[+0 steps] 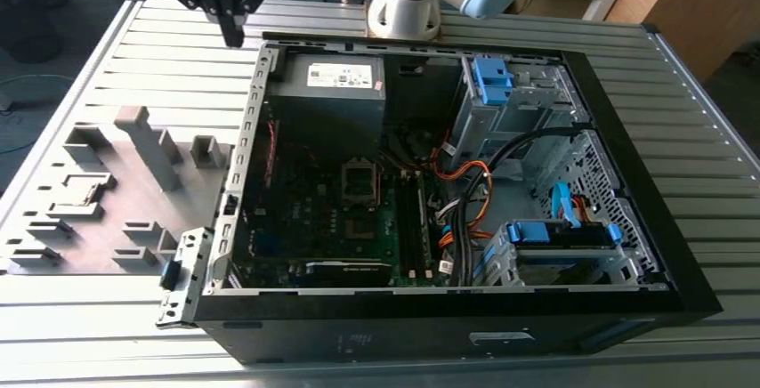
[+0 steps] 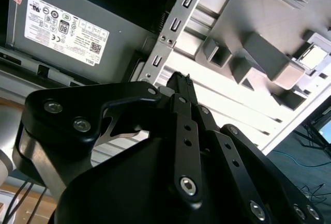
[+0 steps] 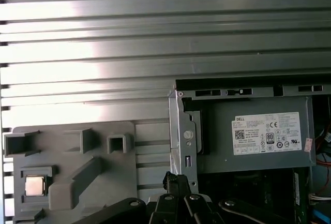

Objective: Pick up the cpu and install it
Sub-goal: 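Reach for the cpu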

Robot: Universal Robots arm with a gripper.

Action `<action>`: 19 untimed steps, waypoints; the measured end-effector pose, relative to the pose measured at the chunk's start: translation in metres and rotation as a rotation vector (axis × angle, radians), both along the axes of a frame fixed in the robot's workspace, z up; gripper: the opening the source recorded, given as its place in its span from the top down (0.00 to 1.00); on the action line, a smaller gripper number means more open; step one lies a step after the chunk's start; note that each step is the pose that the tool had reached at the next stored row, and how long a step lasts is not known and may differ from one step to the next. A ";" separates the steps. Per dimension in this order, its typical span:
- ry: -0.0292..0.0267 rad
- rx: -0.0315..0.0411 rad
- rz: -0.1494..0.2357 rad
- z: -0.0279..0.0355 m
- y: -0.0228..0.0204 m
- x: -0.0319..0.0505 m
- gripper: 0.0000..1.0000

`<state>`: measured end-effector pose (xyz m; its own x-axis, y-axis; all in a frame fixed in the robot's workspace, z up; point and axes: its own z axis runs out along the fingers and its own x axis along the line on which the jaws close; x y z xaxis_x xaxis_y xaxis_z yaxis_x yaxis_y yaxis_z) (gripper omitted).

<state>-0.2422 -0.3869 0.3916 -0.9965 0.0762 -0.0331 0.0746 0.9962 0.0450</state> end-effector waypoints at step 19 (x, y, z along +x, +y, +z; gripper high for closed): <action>-0.0029 0.0000 0.000 -0.0002 0.0000 -0.0288 0.89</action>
